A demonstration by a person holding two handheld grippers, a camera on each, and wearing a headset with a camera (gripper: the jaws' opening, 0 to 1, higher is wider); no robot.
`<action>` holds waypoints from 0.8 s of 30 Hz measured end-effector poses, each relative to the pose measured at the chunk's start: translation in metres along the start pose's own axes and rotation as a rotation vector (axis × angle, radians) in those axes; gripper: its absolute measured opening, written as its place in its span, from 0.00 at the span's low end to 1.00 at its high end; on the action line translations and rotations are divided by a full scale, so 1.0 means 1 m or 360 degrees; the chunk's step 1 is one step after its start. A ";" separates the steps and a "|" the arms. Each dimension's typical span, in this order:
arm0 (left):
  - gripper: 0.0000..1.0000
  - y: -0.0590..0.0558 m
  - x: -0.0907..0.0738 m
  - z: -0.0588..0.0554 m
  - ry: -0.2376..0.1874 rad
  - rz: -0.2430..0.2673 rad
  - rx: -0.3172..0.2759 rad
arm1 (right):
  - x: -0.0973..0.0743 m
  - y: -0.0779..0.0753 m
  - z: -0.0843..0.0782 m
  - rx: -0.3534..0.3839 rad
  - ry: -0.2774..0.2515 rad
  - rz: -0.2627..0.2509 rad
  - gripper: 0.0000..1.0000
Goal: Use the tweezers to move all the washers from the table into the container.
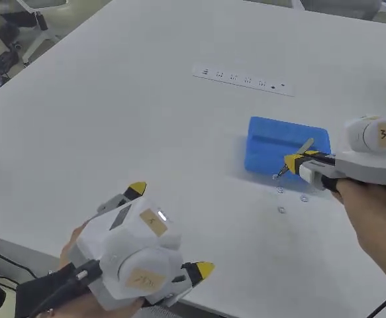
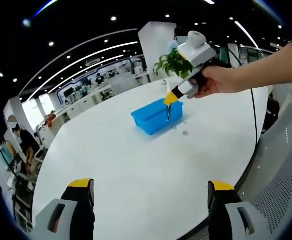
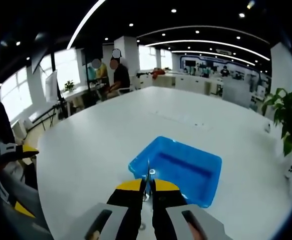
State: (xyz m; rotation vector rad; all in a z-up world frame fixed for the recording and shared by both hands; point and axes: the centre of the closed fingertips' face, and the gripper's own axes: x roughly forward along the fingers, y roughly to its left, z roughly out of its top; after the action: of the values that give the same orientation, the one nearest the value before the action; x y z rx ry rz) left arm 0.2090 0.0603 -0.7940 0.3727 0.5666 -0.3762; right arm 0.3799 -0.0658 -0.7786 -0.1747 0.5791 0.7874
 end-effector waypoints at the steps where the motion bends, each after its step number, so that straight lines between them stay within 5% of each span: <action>1: 0.96 0.000 0.000 0.000 0.0001 0.0000 0.0000 | 0.000 0.000 0.003 -0.0003 -0.0007 0.0000 0.02; 13: 0.96 0.000 0.001 -0.002 0.0026 0.0002 0.0009 | 0.004 -0.009 0.025 -0.0027 -0.0070 -0.0018 0.02; 24: 0.95 -0.001 0.002 -0.005 0.0051 0.0001 0.0016 | 0.016 -0.014 0.028 -0.0036 -0.0063 -0.0016 0.02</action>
State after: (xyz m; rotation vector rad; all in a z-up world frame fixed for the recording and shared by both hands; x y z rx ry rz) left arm 0.2080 0.0614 -0.7996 0.3890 0.5959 -0.3728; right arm 0.4103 -0.0556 -0.7647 -0.1822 0.5321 0.7865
